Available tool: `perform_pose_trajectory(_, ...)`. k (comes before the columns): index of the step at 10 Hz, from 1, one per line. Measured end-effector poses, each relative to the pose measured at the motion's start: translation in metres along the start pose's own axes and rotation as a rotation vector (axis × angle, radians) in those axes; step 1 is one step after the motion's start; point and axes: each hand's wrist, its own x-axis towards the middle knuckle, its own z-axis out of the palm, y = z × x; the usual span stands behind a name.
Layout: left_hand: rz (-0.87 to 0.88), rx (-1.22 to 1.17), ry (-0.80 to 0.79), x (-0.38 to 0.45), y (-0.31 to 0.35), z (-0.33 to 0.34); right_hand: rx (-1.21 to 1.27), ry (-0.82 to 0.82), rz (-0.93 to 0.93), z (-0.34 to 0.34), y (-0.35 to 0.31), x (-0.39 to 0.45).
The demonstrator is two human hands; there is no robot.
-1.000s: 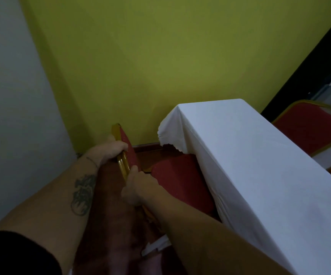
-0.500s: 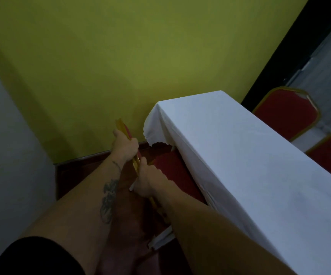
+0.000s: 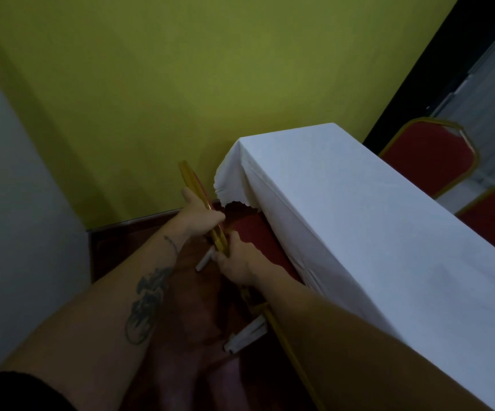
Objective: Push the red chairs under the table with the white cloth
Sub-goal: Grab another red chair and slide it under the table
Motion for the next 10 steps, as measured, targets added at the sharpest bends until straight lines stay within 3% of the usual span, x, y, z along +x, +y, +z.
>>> perform_pose_trajectory(2,-0.104,-0.148,-0.083,-0.029,-0.004,0.028,-0.477,-0.206,0.22,-0.002,0.041,-0.043)
perform_pose_trajectory(4,-0.157,-0.156,-0.031,-0.022,0.006,0.036,-0.37,-0.038,0.147,0.006,0.074,-0.05)
perform_pose_trajectory(6,-0.099,-0.229,-0.04,-0.026,-0.002,0.031,-0.345,0.017,0.105,0.007,0.077,-0.044)
perform_pose_trajectory(8,-0.091,0.042,0.078,-0.057,-0.011,0.051,-0.304,0.099,0.095,0.009,0.086,-0.066)
perform_pose_trajectory(10,0.044,0.655,-0.064,-0.096,0.01,0.055,-0.224,0.216,0.051,-0.039,0.102,-0.098)
